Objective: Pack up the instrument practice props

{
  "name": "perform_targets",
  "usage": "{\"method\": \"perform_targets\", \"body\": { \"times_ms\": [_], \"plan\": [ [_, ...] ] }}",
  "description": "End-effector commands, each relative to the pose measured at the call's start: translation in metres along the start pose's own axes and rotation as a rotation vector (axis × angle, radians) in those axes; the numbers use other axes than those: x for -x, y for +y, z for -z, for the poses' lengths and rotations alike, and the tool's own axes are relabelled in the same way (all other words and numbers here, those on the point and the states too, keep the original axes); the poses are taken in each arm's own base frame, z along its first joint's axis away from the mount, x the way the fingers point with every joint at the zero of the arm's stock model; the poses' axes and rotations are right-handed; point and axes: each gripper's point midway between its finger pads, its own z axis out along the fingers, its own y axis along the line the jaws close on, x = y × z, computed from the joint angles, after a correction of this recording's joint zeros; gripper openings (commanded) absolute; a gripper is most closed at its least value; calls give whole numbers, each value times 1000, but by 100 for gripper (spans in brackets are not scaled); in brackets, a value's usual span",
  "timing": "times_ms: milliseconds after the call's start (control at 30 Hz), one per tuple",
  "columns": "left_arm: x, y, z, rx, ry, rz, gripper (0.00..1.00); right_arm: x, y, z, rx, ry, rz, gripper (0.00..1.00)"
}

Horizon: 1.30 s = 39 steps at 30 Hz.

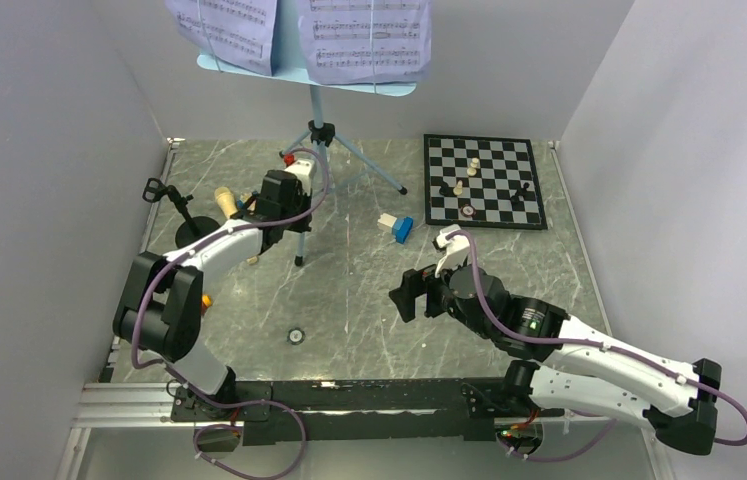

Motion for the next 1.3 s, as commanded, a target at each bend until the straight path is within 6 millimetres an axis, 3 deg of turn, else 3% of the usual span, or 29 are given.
{"method": "perform_targets", "body": {
  "times_ms": [0,400,633,1033,1267],
  "plan": [
    [9,-23,12,-57,-38,9,0,13,2,7,6,-46,-36,100],
    [7,-43,37,-73,-87,-13,0,10,-2,8,-2,-46,-40,100],
    [7,-66,56,-134,-108,-24,0,8,-2,7,-2,-45,-40,100],
    [-20,-110,79,-221,-106,-18,0,1,-8,8,-22,-32,-36,100],
    [-37,-118,90,-165,-104,27,0,-2,-13,9,-39,-23,-33,100]
  ]
}}
